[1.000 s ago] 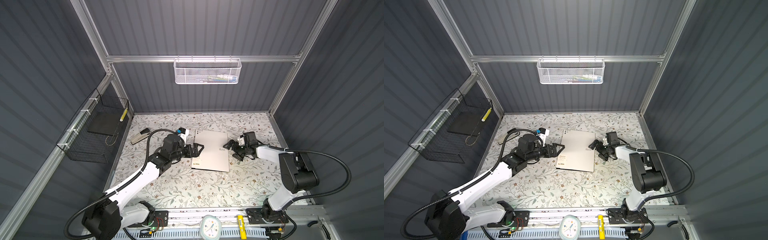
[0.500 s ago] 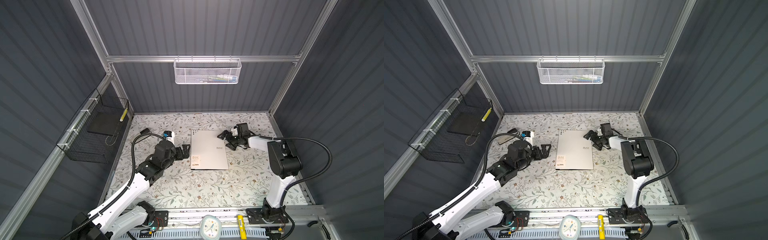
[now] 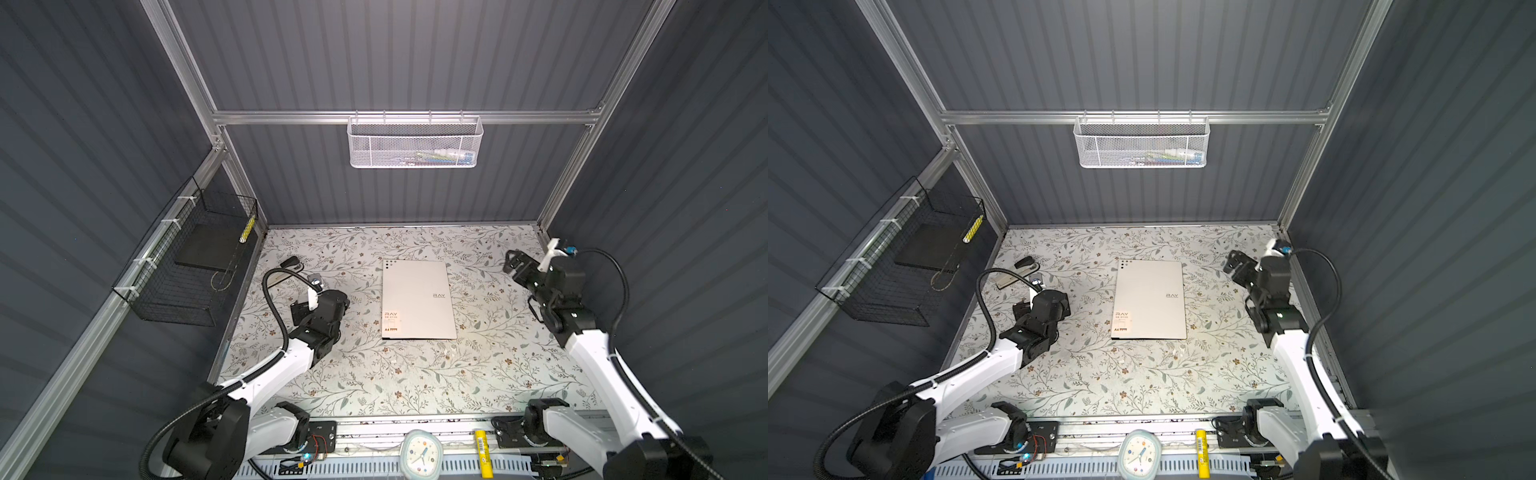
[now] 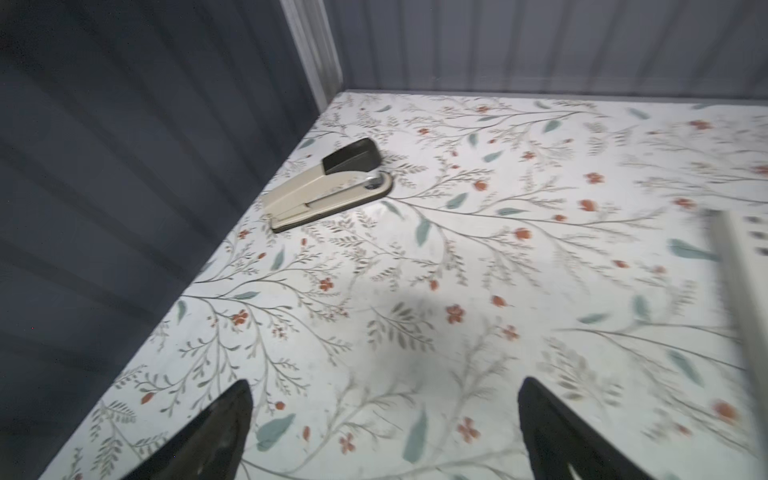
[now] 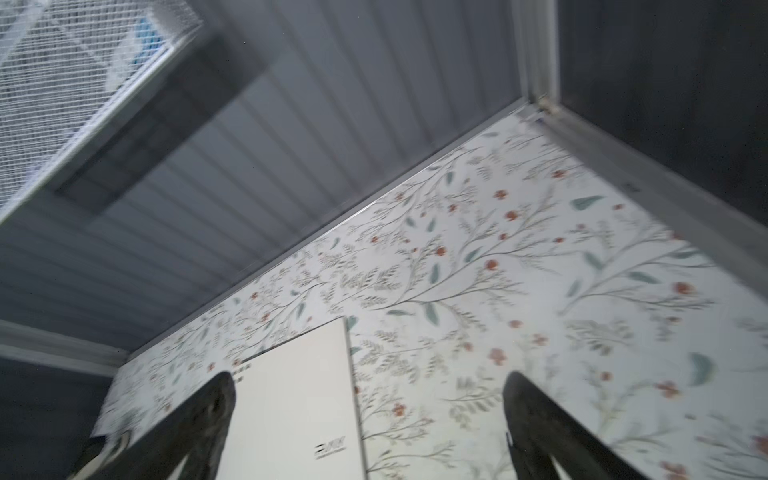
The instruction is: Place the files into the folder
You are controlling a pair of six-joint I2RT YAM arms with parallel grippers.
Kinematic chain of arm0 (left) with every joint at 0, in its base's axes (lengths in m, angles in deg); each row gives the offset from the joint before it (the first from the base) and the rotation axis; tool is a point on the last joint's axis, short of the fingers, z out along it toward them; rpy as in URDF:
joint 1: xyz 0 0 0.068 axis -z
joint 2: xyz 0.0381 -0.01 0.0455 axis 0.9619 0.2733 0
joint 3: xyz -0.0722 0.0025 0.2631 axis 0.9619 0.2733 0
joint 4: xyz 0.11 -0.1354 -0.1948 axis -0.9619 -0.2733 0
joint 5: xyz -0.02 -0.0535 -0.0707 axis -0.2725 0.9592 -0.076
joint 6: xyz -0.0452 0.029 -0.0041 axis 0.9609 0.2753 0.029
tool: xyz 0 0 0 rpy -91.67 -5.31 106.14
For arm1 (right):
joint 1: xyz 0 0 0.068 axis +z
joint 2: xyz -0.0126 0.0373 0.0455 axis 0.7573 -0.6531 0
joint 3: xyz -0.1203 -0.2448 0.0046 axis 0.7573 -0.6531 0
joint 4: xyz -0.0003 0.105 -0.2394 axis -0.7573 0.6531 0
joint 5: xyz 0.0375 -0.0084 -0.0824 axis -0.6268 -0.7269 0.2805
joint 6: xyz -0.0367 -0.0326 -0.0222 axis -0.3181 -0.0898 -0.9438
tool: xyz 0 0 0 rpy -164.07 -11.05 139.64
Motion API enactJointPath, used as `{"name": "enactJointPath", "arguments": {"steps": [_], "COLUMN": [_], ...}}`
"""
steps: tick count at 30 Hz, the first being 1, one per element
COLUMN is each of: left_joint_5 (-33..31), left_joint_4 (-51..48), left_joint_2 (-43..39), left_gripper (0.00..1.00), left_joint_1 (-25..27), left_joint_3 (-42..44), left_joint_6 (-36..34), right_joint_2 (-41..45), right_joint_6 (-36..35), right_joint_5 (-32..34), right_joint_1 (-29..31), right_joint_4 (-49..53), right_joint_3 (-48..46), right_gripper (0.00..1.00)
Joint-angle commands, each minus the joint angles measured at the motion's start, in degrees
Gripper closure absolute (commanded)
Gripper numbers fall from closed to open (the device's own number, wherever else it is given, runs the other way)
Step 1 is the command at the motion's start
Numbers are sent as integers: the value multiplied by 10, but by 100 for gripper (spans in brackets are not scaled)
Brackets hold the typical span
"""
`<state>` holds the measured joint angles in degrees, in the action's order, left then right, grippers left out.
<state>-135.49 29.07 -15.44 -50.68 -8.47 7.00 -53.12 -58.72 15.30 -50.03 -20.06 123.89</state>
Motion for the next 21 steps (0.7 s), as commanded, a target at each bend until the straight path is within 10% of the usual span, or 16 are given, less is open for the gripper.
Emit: {"name": "enactJointPath", "arguments": {"steps": [1,7,14,16,18,21], "left_joint_5": [8,93,151,165,175,185], "left_joint_4": [169,355,424,592,539,505], "left_joint_2": [16,133,194,283,294,292], "left_gripper": [0,0,0,0,0,0], "left_joint_1": [-53,-117,-120,-130,-131,-139], "left_joint_3": [40,78,58,83,61,47], "left_joint_6": [-62,-91,-165,-190,-183,-172], "right_joint_2": [34,39,-106,-158,-173,-294], "right_joint_6": [-124,-160,-176,-201,-214,-207], "right_joint_5": [59,73,52,50,43,54], "right_joint_1": [-19,-20,-20,-19,-20,-29], "right_joint_4": [-76,-347,-480,-541,-497,-697], "right_joint_3": [-100,-279,-280,-270,-242,-283], "right_gripper": [1,1,1,1,1,1]}}
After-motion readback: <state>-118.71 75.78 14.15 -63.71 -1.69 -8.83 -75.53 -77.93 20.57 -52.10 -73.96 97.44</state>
